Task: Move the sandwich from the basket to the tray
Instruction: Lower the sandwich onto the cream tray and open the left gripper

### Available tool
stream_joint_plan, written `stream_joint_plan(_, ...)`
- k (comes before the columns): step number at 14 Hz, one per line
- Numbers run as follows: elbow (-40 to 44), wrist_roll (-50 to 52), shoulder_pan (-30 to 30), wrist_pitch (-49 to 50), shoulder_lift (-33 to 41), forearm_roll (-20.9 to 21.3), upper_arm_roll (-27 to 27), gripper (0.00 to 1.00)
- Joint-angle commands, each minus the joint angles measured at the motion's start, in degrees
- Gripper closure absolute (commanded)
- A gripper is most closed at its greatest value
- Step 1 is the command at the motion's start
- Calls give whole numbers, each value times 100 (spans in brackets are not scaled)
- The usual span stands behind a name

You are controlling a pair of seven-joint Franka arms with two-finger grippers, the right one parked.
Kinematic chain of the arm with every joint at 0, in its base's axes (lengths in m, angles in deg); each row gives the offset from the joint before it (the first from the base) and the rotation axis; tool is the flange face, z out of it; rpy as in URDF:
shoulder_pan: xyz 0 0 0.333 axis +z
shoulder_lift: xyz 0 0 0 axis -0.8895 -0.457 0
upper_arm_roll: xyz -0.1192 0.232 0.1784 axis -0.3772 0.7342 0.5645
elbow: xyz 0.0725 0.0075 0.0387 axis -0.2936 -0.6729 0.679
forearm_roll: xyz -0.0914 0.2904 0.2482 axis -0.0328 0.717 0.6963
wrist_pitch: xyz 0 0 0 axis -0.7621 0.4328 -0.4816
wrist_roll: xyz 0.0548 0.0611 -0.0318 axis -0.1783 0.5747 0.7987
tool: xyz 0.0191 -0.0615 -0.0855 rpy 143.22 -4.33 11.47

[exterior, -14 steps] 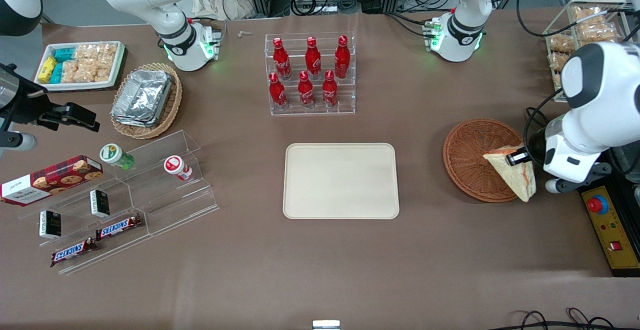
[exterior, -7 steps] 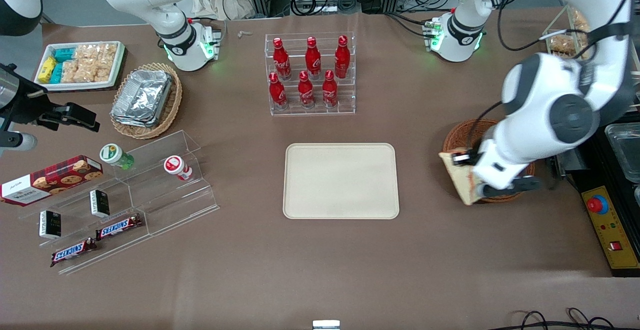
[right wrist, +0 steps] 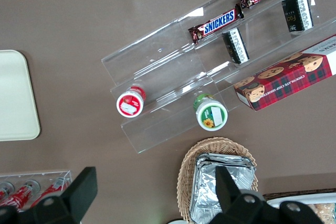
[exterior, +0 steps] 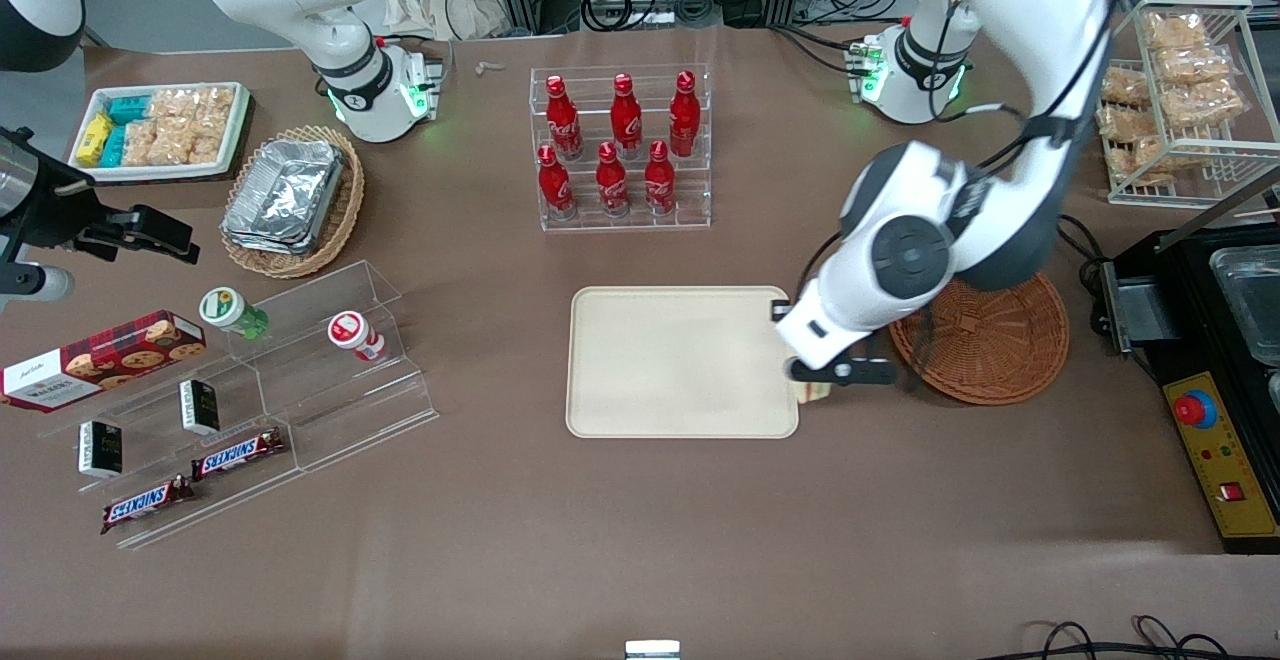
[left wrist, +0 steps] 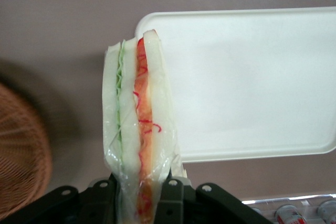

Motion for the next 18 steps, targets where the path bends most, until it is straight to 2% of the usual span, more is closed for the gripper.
stream_joint_plan(1,181,74,-165,-398,-666,173,53,70)
stream_joint_plan(2,172,74,-165,-530,-824,200,53,70)
stream_joint_plan(4,172,74,-209,-689,-1027,322,53,63)
stream_joint_plan(7,164,74,-209,-689,-1090,402,53,62)
stream_joint_plan(9,172,74,-209,-707,-1160,463,53,56)
stream_joint_plan(10,172,74,-209,-759,-1160,464,53,39)
stream_joint_plan(11,172,82,-209,-760,-1151,455,53,0)
stream_joint_plan(15,199,425,-165,-733,-985,455,53,0)
stream_joint_plan(18,208,434,-69,-585,-450,437,71,0)
